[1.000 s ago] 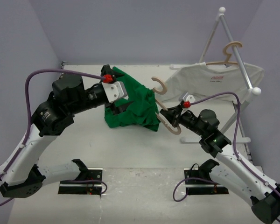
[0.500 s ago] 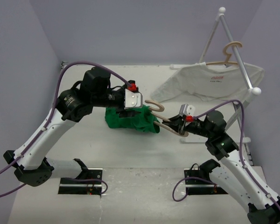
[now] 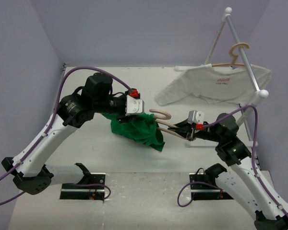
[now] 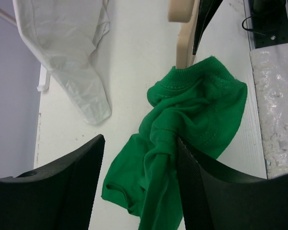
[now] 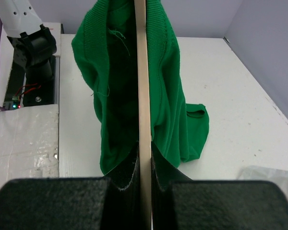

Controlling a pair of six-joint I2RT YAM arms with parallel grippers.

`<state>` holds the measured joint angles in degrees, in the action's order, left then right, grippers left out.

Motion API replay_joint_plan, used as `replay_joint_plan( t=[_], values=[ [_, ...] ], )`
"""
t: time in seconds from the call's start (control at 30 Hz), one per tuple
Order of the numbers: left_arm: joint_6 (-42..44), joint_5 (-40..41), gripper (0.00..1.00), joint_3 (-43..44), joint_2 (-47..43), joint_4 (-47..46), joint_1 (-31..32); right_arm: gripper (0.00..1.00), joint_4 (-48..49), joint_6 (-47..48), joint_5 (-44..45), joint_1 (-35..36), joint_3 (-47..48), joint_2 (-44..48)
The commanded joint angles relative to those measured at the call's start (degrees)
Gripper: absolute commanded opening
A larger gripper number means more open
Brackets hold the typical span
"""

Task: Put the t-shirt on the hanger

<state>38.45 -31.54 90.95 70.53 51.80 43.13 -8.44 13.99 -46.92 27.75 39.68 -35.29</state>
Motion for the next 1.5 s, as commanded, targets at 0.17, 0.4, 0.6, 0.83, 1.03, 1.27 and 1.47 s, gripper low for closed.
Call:
replay_joint_plan(
  t=[0.17,0.4,0.6,0.83,1.03,1.27,1.47],
  values=[
    [-1.0,2.46,0.41,-2.79,-1.65,-2.08,-0.33,0.0,1.35,2.33,-0.91,-0.15,5.02,0.28],
    [0.48,1.63,0.0,-3.59,-0.48,-2.75,-0.33,0.0,1.5,2.27,-4.23,-0.15,5.85,-0.26],
    [0.9,-0.53,0.0,-2.82,-0.44,-4.09,-0.27,0.01,5.42,-0.7,-1.34,-0.15,4.33,-1.89],
    [-6.85,17.3,0.0,-8.07,-3.28,-12.88,-0.42,0.69,4.06,-17.0,22.04,-0.15,4.44,-2.1],
    [-12.87,28.73,0.0,-15.91,-10.93,-23.37,-0.42,0.99,-1.52,-31.57,40.85,-0.15,3.34,4.76],
    [-17.78,22.99,0.0,-17.34,-14.91,-27.58,-0.42,0.89,5.4,-55.29,35.01,-0.15,-2.63,1.18],
    [-17.8,14.91,0.0,-15.55,-12.5,-23.75,-0.42,0.84,15.63,-64.01,35.02,-0.06,-2.69,-8.44]
  ],
)
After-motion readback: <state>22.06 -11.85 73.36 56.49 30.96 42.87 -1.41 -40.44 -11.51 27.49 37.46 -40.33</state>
